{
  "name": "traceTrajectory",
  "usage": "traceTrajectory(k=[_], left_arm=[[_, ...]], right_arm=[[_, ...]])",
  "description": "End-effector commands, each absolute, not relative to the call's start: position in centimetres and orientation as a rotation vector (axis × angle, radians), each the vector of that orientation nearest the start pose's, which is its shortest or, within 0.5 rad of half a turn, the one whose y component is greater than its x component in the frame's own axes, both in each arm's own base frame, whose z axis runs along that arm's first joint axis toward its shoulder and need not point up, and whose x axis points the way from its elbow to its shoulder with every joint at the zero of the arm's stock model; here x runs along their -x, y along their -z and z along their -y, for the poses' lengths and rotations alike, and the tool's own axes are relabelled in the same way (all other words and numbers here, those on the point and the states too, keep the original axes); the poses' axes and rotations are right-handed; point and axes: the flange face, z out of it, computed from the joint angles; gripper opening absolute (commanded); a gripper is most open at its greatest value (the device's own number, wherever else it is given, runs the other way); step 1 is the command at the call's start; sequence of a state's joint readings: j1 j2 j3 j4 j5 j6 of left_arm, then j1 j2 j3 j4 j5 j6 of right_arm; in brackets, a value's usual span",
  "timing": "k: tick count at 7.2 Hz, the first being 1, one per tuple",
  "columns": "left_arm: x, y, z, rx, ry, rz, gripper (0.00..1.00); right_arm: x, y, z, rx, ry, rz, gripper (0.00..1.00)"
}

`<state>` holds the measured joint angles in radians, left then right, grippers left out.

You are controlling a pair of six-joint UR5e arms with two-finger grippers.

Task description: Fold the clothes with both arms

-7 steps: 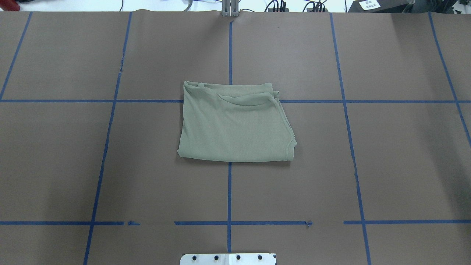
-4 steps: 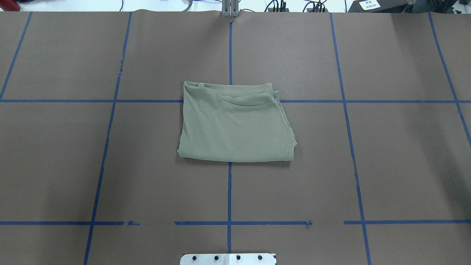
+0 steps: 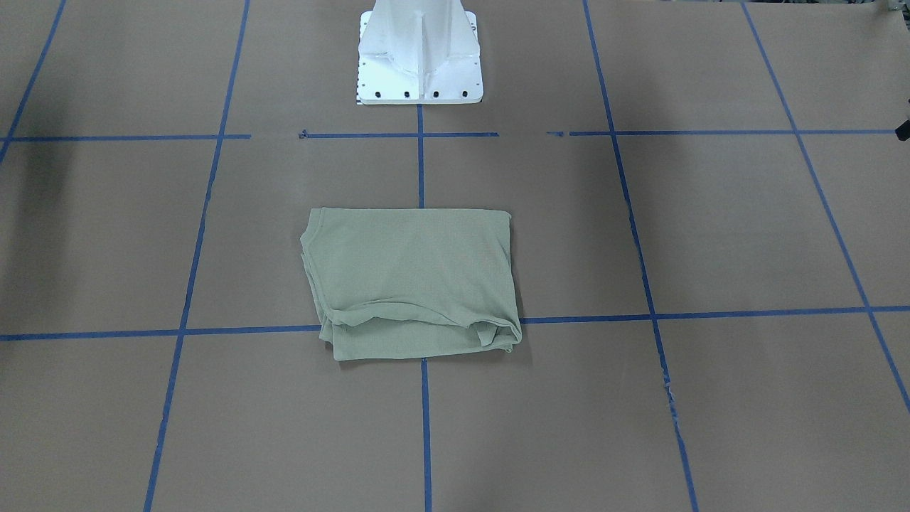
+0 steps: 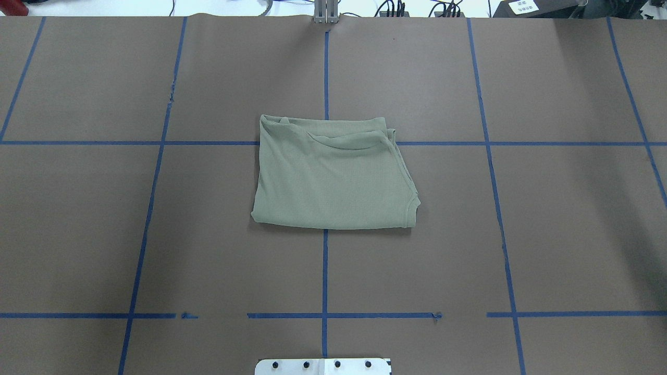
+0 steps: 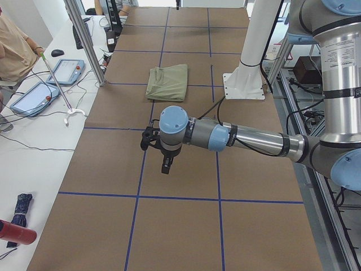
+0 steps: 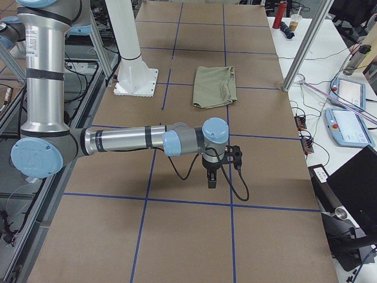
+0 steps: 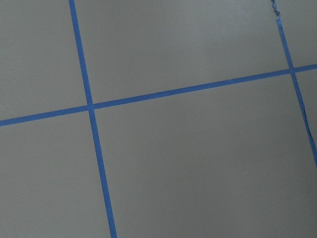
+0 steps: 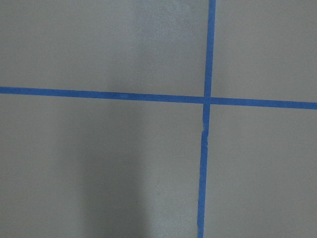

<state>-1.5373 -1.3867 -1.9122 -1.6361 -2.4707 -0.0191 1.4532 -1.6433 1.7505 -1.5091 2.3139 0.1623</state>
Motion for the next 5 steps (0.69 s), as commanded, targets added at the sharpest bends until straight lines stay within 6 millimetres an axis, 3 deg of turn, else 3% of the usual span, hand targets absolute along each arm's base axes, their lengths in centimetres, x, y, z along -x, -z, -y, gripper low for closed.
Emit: traceTrajectory(k=[1, 3, 5], left_arm=[[5.5, -57.3, 42.1, -0.181, -0.081, -0.839, 0.99], [6.1, -57.3, 44.4, -0.188, -0.062, -0.763, 0.99], [6.0, -59.4, 49.7, -0.175, -0.069, -0.764, 0.99]], right_arm=[[-2.8, -61.4, 45.7, -0.056, 0.018, 0.737, 1.00], [-4.0, -63.0, 44.5, -0.050, 0.016, 0.726, 1.00], [-7.3, -63.9, 42.7, -0.067, -0.030, 0.733, 1.00]])
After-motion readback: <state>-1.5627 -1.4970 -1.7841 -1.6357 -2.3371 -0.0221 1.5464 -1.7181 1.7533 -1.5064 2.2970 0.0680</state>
